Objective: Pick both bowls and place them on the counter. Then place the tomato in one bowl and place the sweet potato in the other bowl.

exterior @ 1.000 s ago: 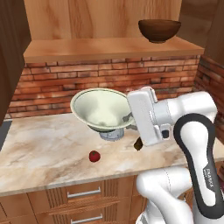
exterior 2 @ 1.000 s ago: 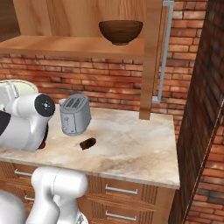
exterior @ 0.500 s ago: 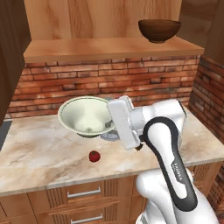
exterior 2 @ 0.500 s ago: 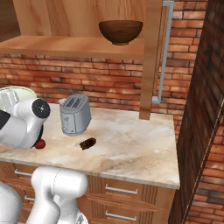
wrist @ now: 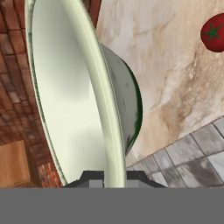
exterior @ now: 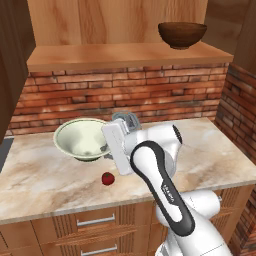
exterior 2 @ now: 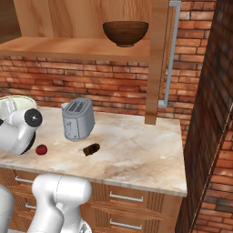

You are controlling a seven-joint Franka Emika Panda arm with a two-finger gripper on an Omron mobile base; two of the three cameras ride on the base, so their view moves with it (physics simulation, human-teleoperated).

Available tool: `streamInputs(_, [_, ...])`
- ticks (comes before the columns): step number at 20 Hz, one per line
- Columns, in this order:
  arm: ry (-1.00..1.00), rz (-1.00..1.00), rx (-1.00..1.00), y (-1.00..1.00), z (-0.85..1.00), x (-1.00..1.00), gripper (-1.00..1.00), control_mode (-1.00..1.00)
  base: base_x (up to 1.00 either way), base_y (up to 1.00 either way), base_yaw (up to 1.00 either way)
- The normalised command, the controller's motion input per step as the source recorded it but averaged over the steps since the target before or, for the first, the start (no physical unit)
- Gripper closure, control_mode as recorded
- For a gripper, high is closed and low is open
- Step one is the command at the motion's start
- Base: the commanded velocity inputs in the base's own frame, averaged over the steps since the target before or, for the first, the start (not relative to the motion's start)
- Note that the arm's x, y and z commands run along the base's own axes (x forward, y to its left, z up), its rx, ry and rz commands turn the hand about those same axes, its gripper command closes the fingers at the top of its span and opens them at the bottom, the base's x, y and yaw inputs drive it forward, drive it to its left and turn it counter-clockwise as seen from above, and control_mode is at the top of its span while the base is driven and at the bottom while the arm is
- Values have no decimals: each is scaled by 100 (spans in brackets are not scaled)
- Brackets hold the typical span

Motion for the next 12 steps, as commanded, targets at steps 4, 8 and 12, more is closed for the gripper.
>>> streamInputs(4, [7,-7,0,43,-41,27,100,-100,0,0,0])
streamInputs(8, [10,-6,0,34,-43,18,100,-100,0,0,0])
streamInputs(12, [15,-8,0,35,-41,19,100,-100,0,0,0])
